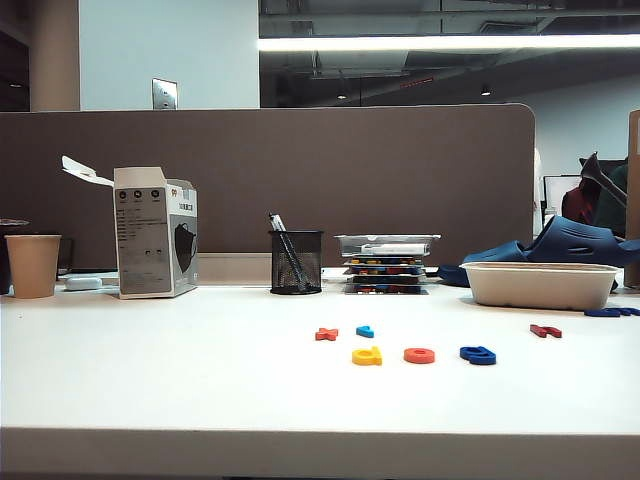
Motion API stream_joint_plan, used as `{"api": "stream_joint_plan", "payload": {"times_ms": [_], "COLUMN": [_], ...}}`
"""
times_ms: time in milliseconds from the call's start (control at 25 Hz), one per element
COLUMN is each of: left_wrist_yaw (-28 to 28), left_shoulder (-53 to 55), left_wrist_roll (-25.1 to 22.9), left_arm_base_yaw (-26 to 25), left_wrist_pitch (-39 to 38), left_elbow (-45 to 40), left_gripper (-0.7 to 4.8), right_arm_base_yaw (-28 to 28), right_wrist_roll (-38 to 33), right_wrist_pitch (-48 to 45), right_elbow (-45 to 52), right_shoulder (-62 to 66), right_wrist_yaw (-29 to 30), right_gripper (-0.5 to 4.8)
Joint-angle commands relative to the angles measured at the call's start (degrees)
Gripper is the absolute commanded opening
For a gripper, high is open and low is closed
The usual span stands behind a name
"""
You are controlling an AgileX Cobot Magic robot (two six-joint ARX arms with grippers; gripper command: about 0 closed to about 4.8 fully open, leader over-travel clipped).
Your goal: Select the appropriate letters from the row of letter magnets placed on the table to arrange into the word "dog".
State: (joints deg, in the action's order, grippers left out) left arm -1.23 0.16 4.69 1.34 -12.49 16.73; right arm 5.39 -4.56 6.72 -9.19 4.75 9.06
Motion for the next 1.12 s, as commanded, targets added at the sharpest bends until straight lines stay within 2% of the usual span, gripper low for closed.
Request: {"api": "stream_joint_plan", "payload": {"times_ms": [40,479,639,799,1118], "left_wrist_yaw": [0.4,0.4,0.4,0.7,1.0], "left_shoulder": [0.0,0.0,0.0,0.0,0.0], "left_wrist_roll": [0.3,-0.2,-0.2,1.6,1.5], "left_arm_base_yaw": [0.0,0.0,0.0,0.0,0.0], "left_wrist_pitch": [6.2,12.7,13.7,13.8,13.8], "left_elbow": [-2.7,-12.3,-13.8,-14.6,-14.6], "left_gripper": [-0.05,-0.05,-0.05,-0.05,-0.05], "right_arm_base_yaw": [0.0,0.0,0.0,0.0,0.0], "right_wrist_roll": [0.3,1.0,3.2,3.3,3.3], "right_wrist_pitch": [-3.5,-10.1,-10.0,-9.6,-9.5], "right_elbow": [2.0,8.7,9.2,9.2,9.2], "right_shoulder": [-0.2,-0.8,-0.8,-0.8,-0.8], "right_wrist_yaw": [-0.1,-0.2,-0.4,-0.3,-0.3], "right_gripper": [-0.06,-0.06,-0.06,-0.05,-0.05]}}
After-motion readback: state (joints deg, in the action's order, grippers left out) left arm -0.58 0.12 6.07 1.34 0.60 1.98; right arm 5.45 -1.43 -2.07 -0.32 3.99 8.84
